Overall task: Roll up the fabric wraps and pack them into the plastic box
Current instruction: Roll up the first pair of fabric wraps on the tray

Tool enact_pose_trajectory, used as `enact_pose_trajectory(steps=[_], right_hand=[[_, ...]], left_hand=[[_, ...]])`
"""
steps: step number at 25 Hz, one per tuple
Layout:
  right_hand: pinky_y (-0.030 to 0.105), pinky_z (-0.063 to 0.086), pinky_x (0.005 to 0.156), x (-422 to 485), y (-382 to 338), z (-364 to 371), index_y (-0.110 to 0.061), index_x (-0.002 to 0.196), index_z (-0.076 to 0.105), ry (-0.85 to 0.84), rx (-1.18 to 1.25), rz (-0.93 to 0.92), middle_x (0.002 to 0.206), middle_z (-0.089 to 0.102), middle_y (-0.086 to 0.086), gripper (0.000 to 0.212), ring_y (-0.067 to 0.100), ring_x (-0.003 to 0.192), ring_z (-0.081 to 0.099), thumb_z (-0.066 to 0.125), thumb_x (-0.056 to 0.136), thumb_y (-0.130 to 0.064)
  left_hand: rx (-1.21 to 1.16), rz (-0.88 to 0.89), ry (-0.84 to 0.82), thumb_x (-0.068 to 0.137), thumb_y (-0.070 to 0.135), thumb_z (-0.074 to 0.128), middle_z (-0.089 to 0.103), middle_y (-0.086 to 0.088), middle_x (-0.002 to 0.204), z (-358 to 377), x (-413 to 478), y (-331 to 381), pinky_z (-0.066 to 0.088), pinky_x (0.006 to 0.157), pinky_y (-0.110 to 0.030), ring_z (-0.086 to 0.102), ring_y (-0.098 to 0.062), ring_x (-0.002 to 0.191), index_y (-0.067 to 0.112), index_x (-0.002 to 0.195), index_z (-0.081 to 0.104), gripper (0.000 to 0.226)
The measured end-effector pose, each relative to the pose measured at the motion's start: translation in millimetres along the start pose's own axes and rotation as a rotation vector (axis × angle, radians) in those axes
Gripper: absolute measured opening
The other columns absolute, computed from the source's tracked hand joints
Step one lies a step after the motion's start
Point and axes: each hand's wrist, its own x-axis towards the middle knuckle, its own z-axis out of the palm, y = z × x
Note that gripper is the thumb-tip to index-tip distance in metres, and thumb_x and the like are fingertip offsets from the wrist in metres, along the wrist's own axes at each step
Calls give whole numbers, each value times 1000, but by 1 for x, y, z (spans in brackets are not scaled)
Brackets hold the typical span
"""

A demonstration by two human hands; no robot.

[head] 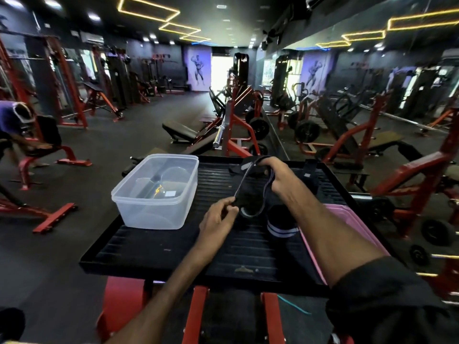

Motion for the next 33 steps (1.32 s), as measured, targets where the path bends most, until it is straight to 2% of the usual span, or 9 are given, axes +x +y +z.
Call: enact_pose_trajectory(steps=[3, 7, 10, 12, 15, 18, 23, 26, 33], right_hand=[[41, 63, 63, 14, 13, 5, 9, 116, 66, 70, 245, 32, 100, 74, 25, 65, 37, 82, 75, 68, 54, -8], [26, 53, 48, -17, 10, 16, 4, 94, 62, 187, 428, -73, 79, 64, 21, 24, 29, 61, 65, 61, 70, 10], [29, 54, 55, -23, 14, 10, 1, 121, 53, 146, 453, -150, 92, 62, 21, 50, 32, 81, 64, 63, 74, 13], [32, 58, 72, -32, 18, -2, -8, 132, 51, -93, 50, -186, 108, 69, 15, 71, 33, 101, 68, 79, 68, 7], [24, 50, 94, -49, 9, -32, -18, 140, 47, -575, -710, -52, 129, 63, 1, 85, 17, 124, 58, 89, 68, -5], [33, 39, 112, -56, -7, -35, -26, 154, 31, -683, -888, 32, 149, 44, 2, 95, 17, 138, 39, 86, 77, -12], [13, 40, 74, -64, 5, 2, -12, 142, 48, -500, -733, -87, 120, 64, 4, 63, 11, 113, 57, 78, 86, -16], [15, 46, 71, -59, 17, 7, -9, 122, 58, -391, -690, -160, 103, 66, 1, 41, 9, 94, 62, 77, 86, -15], [21, 55, 72, -53, 21, -2, -5, 119, 66, -467, -456, -177, 85, 77, 3, 43, 11, 79, 74, 78, 79, 3]], left_hand=[[123, -306, -127, 61, 86, 50, 56, 2, 138, 19, 27, -3, 36, 114, -51, 50, -26, 133, 40, 134, 52, 86], [222, -388, 24, 76, 79, 56, 57, 0, 137, 14, 41, -19, 30, 114, -48, 45, -32, 135, 34, 135, 53, 74], [16, -328, 69, 67, 84, 60, 73, 8, 92, -1, 45, -29, 45, 96, -40, 64, -23, 101, 28, 92, 73, 62], [-96, -247, 241, 70, 67, 69, 68, 6, 69, -7, 51, -22, 52, 76, -36, 65, -24, 79, 19, 73, 70, 48], [-296, -107, 448, 75, 32, 74, 76, -2, 99, -23, 60, -3, 58, 87, -39, 71, -23, 96, 14, 104, 72, 34], [-136, 61, 423, 76, -3, 70, 72, 2, 106, -29, 64, -1, 54, 94, -36, 67, -18, 100, 15, 106, 70, 35], [138, 328, 242, 79, 14, 78, 71, 6, 105, -21, 62, -4, 52, 93, -31, 66, -8, 99, 14, 107, 72, 29], [148, 389, 124, 83, 14, 75, 73, 0, 112, -20, 64, 5, 53, 96, -38, 67, -13, 106, 10, 115, 70, 32], [166, 444, 73, 83, 23, 75, 72, -1, 116, -14, 69, 6, 53, 95, -38, 67, -16, 108, 14, 123, 67, 42]])
